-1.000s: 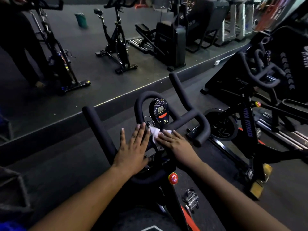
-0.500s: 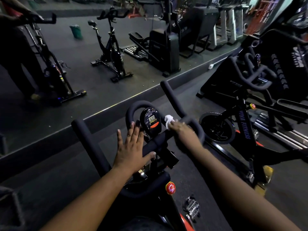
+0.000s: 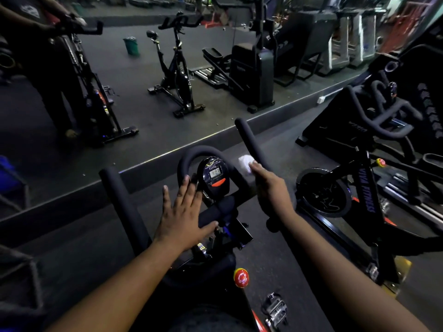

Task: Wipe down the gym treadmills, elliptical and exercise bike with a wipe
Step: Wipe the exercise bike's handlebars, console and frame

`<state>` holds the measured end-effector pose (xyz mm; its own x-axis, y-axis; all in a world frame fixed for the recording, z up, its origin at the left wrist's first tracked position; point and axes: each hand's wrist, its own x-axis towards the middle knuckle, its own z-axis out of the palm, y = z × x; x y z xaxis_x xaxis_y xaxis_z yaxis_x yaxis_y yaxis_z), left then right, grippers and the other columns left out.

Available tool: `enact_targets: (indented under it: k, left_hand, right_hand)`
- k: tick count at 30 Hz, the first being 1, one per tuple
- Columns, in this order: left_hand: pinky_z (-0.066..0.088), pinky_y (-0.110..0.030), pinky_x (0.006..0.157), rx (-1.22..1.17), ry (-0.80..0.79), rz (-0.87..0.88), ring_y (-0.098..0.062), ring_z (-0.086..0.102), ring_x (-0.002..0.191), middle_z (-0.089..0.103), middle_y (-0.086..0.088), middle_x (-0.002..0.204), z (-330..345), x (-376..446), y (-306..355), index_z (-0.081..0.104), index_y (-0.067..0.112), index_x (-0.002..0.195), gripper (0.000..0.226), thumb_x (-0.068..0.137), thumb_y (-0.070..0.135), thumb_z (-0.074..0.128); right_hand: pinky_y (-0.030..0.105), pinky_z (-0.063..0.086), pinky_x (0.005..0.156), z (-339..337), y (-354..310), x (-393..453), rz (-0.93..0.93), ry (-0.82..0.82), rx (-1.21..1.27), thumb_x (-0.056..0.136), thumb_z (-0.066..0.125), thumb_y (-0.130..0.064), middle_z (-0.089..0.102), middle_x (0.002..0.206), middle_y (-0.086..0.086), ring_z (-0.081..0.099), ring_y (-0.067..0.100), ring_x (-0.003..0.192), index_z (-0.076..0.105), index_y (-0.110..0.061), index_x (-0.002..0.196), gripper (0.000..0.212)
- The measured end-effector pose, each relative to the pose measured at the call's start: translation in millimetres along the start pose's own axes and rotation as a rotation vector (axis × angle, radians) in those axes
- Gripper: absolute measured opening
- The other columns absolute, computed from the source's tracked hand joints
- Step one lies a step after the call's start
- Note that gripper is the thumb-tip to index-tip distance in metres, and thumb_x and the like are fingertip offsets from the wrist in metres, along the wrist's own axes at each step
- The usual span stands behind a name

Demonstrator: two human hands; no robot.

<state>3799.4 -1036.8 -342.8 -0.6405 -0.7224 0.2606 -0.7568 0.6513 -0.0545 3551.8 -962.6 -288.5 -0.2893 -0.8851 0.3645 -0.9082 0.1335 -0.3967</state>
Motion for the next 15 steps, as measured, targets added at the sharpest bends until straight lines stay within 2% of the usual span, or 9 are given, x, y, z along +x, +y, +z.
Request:
enact_targets:
  k: [1, 3, 4, 6, 8, 10, 11, 13, 15]
  left_hand:
    - [0.008, -0.071, 0.119, 0.0, 0.024, -0.004, -0.029, 0.004, 0.158, 0.037, -0.017, 0.161, 1.5, -1.0, 0.3, 0.055, 0.003, 0.142, 0.102, 0.082, 0.083, 0.037]
    - [0.013, -0.072, 0.118, -0.002, 0.066, -0.009, -0.029, 0.009, 0.158, 0.036, -0.018, 0.161, 4.3, -3.3, 0.4, 0.055, 0.001, 0.142, 0.103, 0.081, 0.083, 0.038]
    - [0.013, -0.072, 0.119, 0.0, 0.072, -0.013, -0.029, 0.009, 0.158, 0.032, -0.018, 0.163, 5.1, -4.3, 0.5, 0.054, 0.001, 0.143, 0.104, 0.081, 0.083, 0.037]
    - [0.01, -0.071, 0.119, 0.007, 0.085, -0.03, -0.028, 0.008, 0.158, 0.024, -0.017, 0.166, 5.6, -5.2, 1.1, 0.051, 0.001, 0.145, 0.107, 0.081, 0.084, 0.037]
    - [0.009, -0.07, 0.12, 0.014, 0.095, -0.039, -0.027, 0.008, 0.158, 0.02, -0.016, 0.168, 5.3, -5.1, 2.5, 0.05, 0.001, 0.146, 0.108, 0.08, 0.085, 0.037]
    - [0.011, -0.071, 0.119, 0.023, 0.103, -0.035, -0.027, 0.008, 0.158, 0.017, -0.015, 0.169, 5.7, -4.2, 2.9, 0.05, 0.0, 0.146, 0.108, 0.08, 0.085, 0.039]
    - [0.012, -0.071, 0.119, 0.029, 0.107, -0.037, -0.027, 0.007, 0.158, 0.015, -0.015, 0.169, 5.4, -3.8, 3.1, 0.049, 0.0, 0.146, 0.109, 0.08, 0.085, 0.039]
    - [0.013, -0.071, 0.119, 0.035, 0.105, -0.043, -0.027, 0.007, 0.158, 0.014, -0.015, 0.169, 4.9, -3.6, 2.9, 0.049, 0.0, 0.147, 0.109, 0.08, 0.086, 0.041]
    - [0.012, -0.07, 0.119, 0.036, 0.095, -0.047, -0.026, 0.005, 0.158, 0.014, -0.015, 0.167, 4.9, -4.2, 2.5, 0.047, 0.0, 0.148, 0.11, 0.08, 0.086, 0.04]
  right_hand:
    - [0.027, 0.042, 0.104, 2.9, -0.4, 3.5, -0.033, -0.097, 0.004, 0.097, 0.049, -0.018, 0.06, 0.142, 0.008, 0.056, 0.024, 0.133, 0.061, -0.014, 0.138, 0.043]
    - [0.026, 0.037, 0.104, 11.8, -1.4, 6.1, -0.08, -0.309, 0.034, 0.097, 0.049, -0.009, 0.044, 0.157, 0.008, 0.046, 0.025, 0.141, 0.05, -0.017, 0.147, 0.051]
    - [0.025, 0.035, 0.104, 17.4, 0.8, 6.7, -0.111, -0.354, 0.022, 0.096, 0.049, -0.003, 0.036, 0.162, 0.007, 0.041, 0.025, 0.145, 0.044, -0.017, 0.151, 0.057]
    - [0.026, 0.035, 0.107, 18.6, 6.2, 8.6, -0.095, -0.338, 0.093, 0.103, 0.052, -0.014, 0.034, 0.163, 0.006, 0.04, 0.025, 0.145, 0.043, -0.017, 0.152, 0.05]
    - [0.015, 0.031, 0.109, 15.5, 12.1, 12.8, -0.084, -0.311, 0.179, 0.106, 0.052, -0.026, 0.044, 0.157, 0.006, 0.043, 0.021, 0.143, 0.05, -0.015, 0.148, 0.043]
    - [0.001, 0.034, 0.096, 10.0, 14.3, 20.7, 0.003, -0.294, 0.285, 0.106, 0.052, -0.021, 0.055, 0.147, 0.005, 0.051, 0.018, 0.136, 0.055, -0.014, 0.144, 0.038]
    - [0.0, 0.037, 0.09, 7.3, 12.8, 27.6, 0.048, -0.309, 0.337, 0.106, 0.051, -0.02, 0.058, 0.144, 0.006, 0.053, 0.015, 0.131, 0.057, -0.015, 0.142, 0.037]
    - [0.011, 0.042, 0.096, 9.1, 7.6, 40.4, 0.053, -0.322, 0.375, 0.106, 0.048, -0.02, 0.057, 0.144, 0.007, 0.053, 0.014, 0.127, 0.056, -0.02, 0.143, 0.037]
    - [0.035, 0.046, 0.105, 14.0, 6.4, 45.5, 0.012, -0.321, 0.369, 0.102, 0.054, -0.021, 0.062, 0.133, 0.011, 0.058, 0.023, 0.123, 0.061, -0.021, 0.136, 0.035]
